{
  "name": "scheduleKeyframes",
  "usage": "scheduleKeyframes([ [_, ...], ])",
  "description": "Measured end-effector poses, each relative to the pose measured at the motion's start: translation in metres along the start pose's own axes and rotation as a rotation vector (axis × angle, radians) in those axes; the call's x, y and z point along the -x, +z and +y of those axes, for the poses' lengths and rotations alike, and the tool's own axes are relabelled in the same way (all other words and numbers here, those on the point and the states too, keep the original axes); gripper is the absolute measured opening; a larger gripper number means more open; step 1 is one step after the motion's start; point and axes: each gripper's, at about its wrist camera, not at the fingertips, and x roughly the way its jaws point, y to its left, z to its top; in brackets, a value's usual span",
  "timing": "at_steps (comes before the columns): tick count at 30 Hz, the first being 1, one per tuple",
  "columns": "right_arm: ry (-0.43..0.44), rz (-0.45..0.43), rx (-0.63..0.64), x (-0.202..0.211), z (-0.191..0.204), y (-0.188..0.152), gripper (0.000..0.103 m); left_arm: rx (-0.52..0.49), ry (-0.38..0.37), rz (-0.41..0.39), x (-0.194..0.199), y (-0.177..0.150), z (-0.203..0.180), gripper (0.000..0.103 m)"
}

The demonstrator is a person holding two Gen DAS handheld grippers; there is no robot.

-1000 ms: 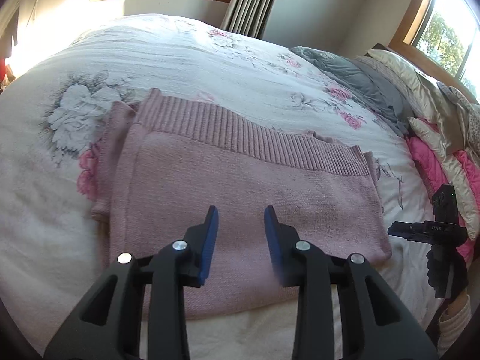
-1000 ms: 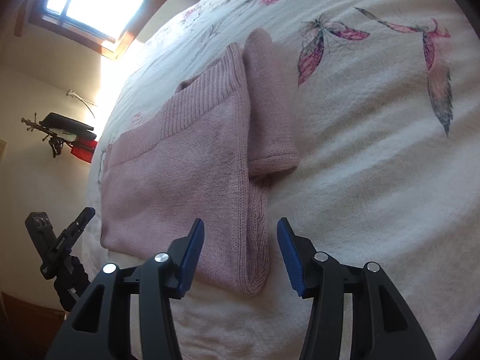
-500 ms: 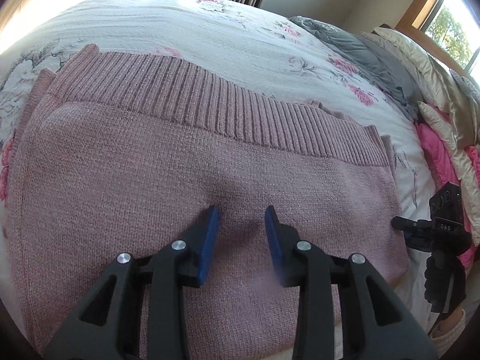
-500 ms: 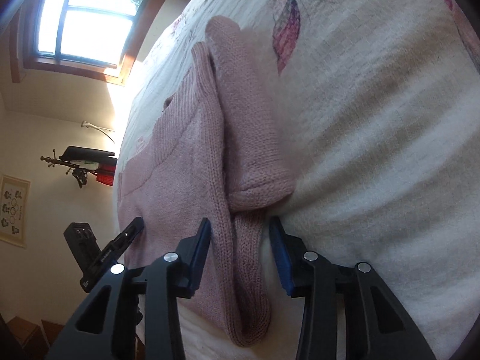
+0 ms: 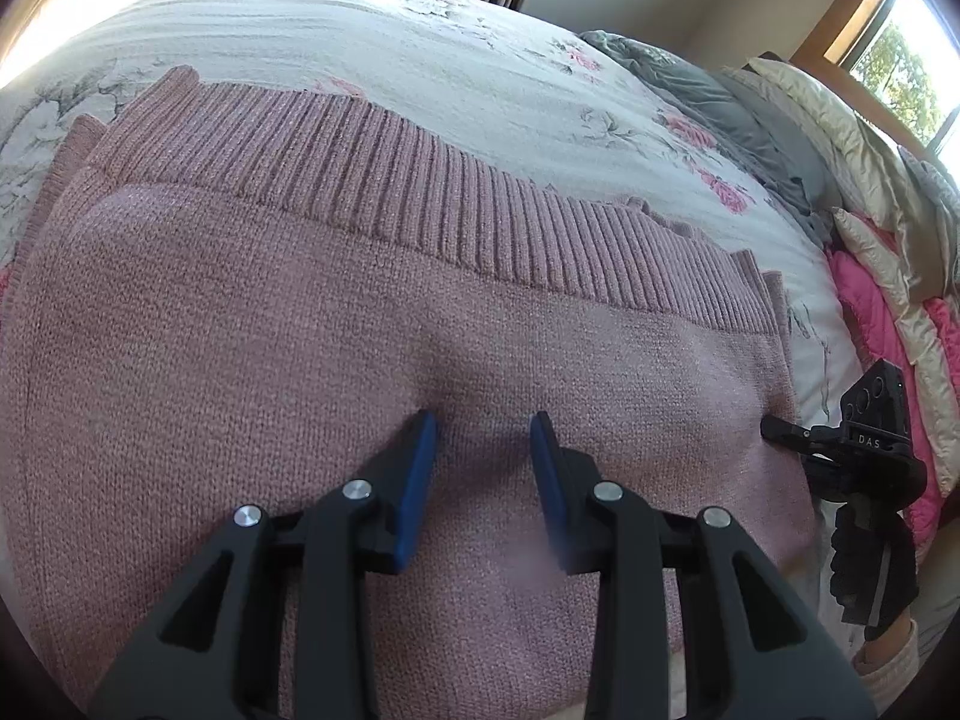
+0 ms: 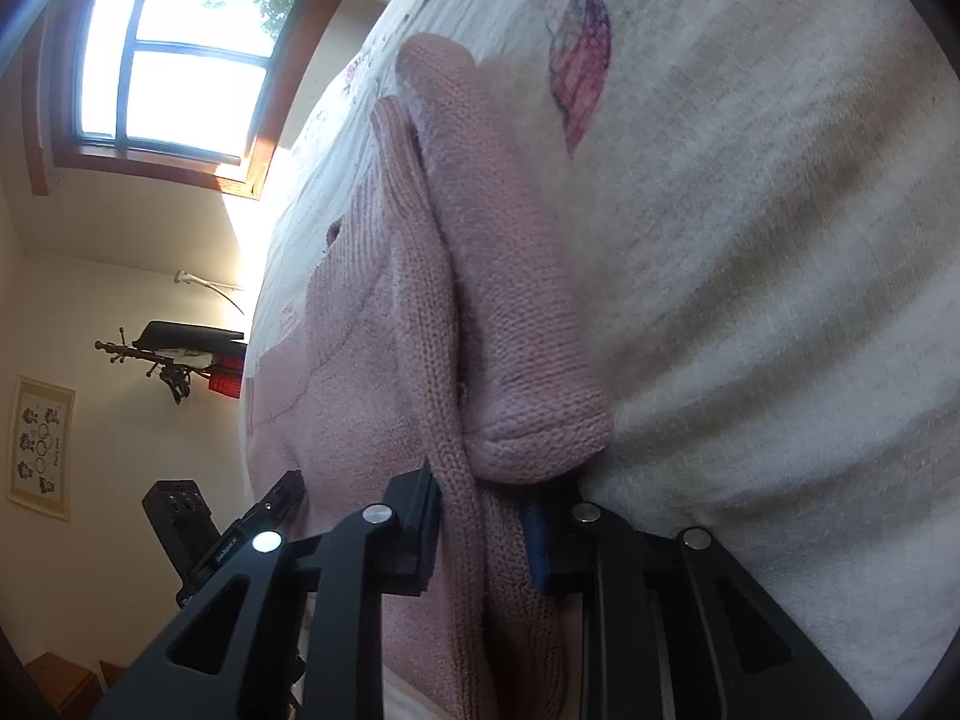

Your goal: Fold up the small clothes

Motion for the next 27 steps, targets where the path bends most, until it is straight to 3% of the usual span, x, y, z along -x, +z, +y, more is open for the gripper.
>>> scheduleKeyframes([
  [10,-0.025,-0.003,0.005,-0.004,0.009,-0.004,0.022,-0.002,-0.007,-0.006,0.002,-0.002,0.003,0.033],
  [15,-0.067,-0.002,-0.014,-0.002,0.024,-0.004,0.021,0.049,-0.059,0.008,0.015,-0.002,0.012,0.034],
  [21,-0.134,-0.032,0.125,0.001,0.103,0.004,0.019,0.076,-0.104,-0.058,0.058,-0.006,0.032,0.042],
  [27,-0.249,0.006,0.377,-0.04,0.22,0.0,0.018,0.114,-0.134,-0.114,0.094,-0.011,0.057,0.044],
])
